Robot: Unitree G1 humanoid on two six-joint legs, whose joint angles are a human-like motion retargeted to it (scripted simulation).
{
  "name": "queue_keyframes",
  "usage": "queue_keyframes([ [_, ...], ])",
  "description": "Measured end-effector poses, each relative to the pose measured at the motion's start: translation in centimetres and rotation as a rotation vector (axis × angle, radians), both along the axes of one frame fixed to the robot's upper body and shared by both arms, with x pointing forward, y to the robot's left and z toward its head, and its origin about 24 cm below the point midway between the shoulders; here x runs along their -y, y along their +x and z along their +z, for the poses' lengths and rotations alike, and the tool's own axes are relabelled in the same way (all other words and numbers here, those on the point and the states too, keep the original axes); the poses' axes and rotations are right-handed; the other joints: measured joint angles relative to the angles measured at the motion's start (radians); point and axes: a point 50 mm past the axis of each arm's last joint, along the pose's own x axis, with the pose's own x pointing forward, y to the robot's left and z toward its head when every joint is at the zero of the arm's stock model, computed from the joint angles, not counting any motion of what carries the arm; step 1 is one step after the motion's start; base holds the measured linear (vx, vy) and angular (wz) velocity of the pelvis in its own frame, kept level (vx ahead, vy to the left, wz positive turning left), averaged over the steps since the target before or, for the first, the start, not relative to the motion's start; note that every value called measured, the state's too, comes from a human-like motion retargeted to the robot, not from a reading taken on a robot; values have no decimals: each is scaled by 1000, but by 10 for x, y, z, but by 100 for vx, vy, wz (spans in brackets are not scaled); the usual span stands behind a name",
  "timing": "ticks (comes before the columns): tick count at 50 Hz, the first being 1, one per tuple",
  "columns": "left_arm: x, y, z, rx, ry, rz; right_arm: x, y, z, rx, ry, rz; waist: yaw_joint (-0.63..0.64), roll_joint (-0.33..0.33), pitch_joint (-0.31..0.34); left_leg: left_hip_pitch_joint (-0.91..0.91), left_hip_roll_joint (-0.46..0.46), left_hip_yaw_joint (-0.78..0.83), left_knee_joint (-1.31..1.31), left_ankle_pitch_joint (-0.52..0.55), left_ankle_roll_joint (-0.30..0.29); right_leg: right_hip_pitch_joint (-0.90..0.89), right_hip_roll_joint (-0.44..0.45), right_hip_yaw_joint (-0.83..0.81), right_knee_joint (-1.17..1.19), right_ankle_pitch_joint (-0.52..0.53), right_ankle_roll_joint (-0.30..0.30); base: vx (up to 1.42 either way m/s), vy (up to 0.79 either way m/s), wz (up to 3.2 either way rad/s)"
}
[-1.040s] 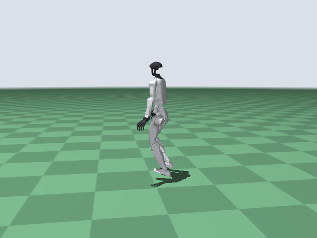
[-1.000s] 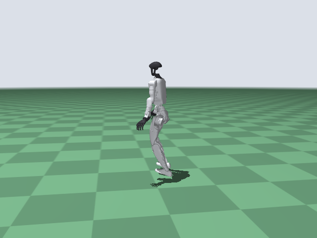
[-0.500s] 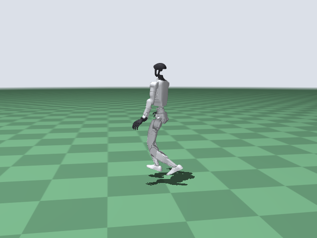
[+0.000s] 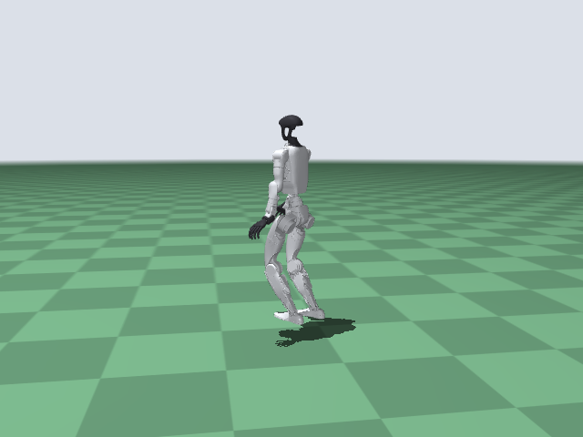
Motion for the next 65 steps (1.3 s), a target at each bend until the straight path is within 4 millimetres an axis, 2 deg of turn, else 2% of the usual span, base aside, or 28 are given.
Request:
queue_keyframes([
  [3,3,-4,-2,-29,-23,-9,-1,-3,-3,-28,-2,23,-26,-19,17,52,-28,34,-24,13,2,-44,-67,-21,155,46,17,25,8,-14],
  [5,7,-6,-4,-44,-37,-23,-2,-8,-5,-48,-4,31,-41,-22,28,74,-32,55,-15,16,-1,-86,-121,-53,254,52,-3,26,7,-24],
  [7,8,0,-4,-42,-50,-42,1,-7,-5,-55,-10,29,-66,-28,36,127,-51,69,-83,51,-8,-134,-161,-57,313,55,-15,30,5,-15],
  [10,11,9,-4,-29,-59,-68,6,-13,-8,-80,-25,12,-99,-15,46,175,-47,86,-119,94,-26,-200,-177,-62,340,66,-29,32,3,-14],
  [15,14,25,-2,18,-42,-100,18,-28,-13,-126,-58,-53,-136,39,51,217,-7,79,-91,139,-70,-278,-84,-43,208,137,-7,34,-1,-23],
  [20,17,43,2,71,-24,-133,34,-45,-16,-171,-101,-135,-131,101,58,225,27,25,65,97,-104,-293,47,-16,83,209,11,30,-3,-47],
  [25,23,61,6,105,-20,-156,53,-55,-16,-201,-157,-213,-102,157,77,229,75,-18,210,80,-139,-237,114,-52,47,177,-26,27,0,-47],
  [29,30,67,6,96,-26,-179,61,-59,-15,-207,-174,-274,-89,172,78,227,97,-26,186,88,-129,-192,129,-50,-27,203,-10,22,4,-40],
  [36,33,61,4,49,-9,-190,71,-52,-9,-157,-166,-376,-87,166,67,236,58,-42,15,149,-128,-163,109,-20,-145,271,37,13,6,-44],
  [46,35,51,2,21,15,-147,78,-37,-1,-89,-154,-453,-106,146,88,233,4,-12,-88,162,-128,-221,77,3,-142,249,74,4,7,-35],
  [54,39,52,1,21,-5,-123,81,-20,7,-36,-141,-459,-132,122,94,253,-64,-11,-215,227,-137,-244,30,29,-171,255,102,3,6,-24],
  [58,45,48,-1,14,-29,-117,80,-18,8,-22,-134,-456,-132,124,103,219,-77,-9,-150,201,-142,-279,33,32,-117,238,110,-3,7,-42],
  [60,45,56,0,34,-40,-118,81,-10,12,-7,-126,-455,-136,120,102,250,-98,-44,-238,232,-150,-257,22,41,-183,260,117,2,8,-34],
  [65,51,60,-1,54,-65,-127,72,-16,6,-31,-103,-431,-117,125,115,215,-130,-132,-140,165,-172,-297,49,55,-112,249,127,-6,9,-64],
])
